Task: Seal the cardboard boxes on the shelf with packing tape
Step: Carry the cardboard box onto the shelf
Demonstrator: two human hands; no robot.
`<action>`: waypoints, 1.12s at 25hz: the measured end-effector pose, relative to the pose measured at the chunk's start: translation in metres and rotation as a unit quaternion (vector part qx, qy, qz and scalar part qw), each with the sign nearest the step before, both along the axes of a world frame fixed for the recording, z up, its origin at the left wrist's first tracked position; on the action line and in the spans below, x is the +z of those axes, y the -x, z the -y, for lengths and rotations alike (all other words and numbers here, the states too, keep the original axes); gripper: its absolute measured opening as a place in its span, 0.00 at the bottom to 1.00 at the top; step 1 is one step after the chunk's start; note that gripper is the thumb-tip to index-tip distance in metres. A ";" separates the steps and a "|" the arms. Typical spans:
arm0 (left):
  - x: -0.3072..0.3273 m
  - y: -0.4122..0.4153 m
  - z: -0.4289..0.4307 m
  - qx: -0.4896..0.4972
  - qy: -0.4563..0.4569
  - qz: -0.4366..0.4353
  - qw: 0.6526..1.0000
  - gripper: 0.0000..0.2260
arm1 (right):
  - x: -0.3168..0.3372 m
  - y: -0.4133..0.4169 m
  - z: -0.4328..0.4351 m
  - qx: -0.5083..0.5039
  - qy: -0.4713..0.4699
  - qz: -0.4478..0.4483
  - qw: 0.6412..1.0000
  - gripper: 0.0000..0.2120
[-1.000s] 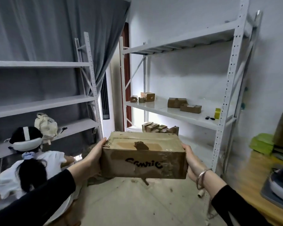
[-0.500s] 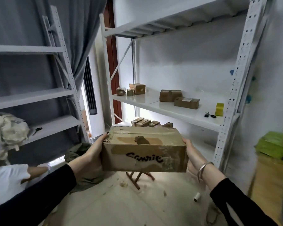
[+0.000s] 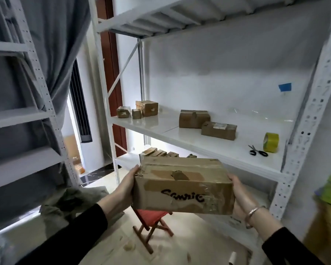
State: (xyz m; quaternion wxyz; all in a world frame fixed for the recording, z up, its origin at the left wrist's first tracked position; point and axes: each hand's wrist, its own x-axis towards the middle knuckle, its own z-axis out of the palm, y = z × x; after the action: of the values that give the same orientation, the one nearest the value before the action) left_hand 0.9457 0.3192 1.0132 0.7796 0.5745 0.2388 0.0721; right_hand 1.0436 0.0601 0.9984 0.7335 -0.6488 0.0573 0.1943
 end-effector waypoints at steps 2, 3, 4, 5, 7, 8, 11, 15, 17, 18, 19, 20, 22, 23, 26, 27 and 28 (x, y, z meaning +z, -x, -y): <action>0.007 -0.055 -0.005 -0.029 0.000 0.018 0.999 0.19 | 0.006 -0.042 0.001 -0.025 -0.007 0.006 1.000 0.25; 0.010 -0.083 -0.009 -0.041 -0.004 0.027 0.999 0.18 | 0.013 -0.061 0.001 -0.046 -0.014 0.011 0.999 0.24; 0.011 -0.114 -0.013 -0.052 -0.008 0.033 0.998 0.18 | 0.021 -0.082 0.001 -0.060 -0.024 0.018 0.998 0.23; 0.012 -0.143 -0.016 -0.058 -0.009 0.037 0.998 0.18 | 0.027 -0.102 0.002 -0.070 -0.027 0.023 0.997 0.22; 0.009 -0.198 -0.021 -0.055 -0.008 0.040 0.998 0.18 | 0.031 -0.144 0.002 -0.089 -0.018 0.036 0.995 0.19; 0.003 -0.226 -0.022 -0.052 -0.006 0.035 0.998 0.19 | 0.026 -0.169 0.003 -0.096 -0.021 0.043 0.994 0.17; -0.004 -0.302 -0.027 -0.060 -0.017 0.017 0.998 0.22 | 0.015 -0.237 0.000 -0.098 -0.016 0.025 0.995 0.21; 0.029 -0.374 -0.040 -0.083 -0.052 0.035 0.995 0.20 | 0.035 -0.310 -0.014 -0.085 -0.046 0.030 0.995 0.20; 0.049 -0.411 -0.050 -0.090 -0.046 0.048 0.994 0.19 | 0.054 -0.343 -0.022 -0.088 -0.039 0.048 0.994 0.21; 0.058 -0.429 -0.054 -0.099 -0.045 0.058 0.992 0.20 | 0.063 -0.358 -0.027 -0.091 -0.044 0.060 0.993 0.21; 0.066 -0.448 -0.058 -0.105 -0.046 0.069 0.991 0.20 | 0.071 -0.373 -0.031 -0.100 -0.052 0.068 0.991 0.22; 0.073 -0.469 -0.061 -0.117 -0.045 0.075 0.989 0.20 | 0.079 -0.386 -0.034 -0.108 -0.059 0.073 0.990 0.22; 0.081 -0.508 -0.064 -0.133 -0.039 0.082 0.987 0.20 | 0.087 -0.410 -0.037 -0.127 -0.067 0.079 0.986 0.21; 0.083 -0.530 -0.064 -0.146 -0.037 0.085 0.985 0.19 | 0.087 -0.424 -0.038 -0.141 -0.067 0.084 0.984 0.21; 0.078 -0.599 -0.063 -0.211 -0.032 0.094 0.972 0.15 | 0.082 -0.454 -0.047 -0.211 -0.072 0.090 0.971 0.21; 0.076 -0.620 -0.061 -0.238 -0.023 0.088 0.967 0.15 | 0.077 -0.463 -0.050 -0.240 -0.065 0.083 0.965 0.21; 0.075 -0.638 -0.059 -0.272 -0.013 0.073 0.959 0.16 | 0.075 -0.468 -0.053 -0.271 -0.058 0.074 0.958 0.21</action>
State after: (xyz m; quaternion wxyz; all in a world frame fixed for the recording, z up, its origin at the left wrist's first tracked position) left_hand 1.5838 0.3786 1.0878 0.7778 0.6207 0.0151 -0.0981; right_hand 1.5111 0.1134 1.0735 0.7973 -0.5777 0.1653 -0.0574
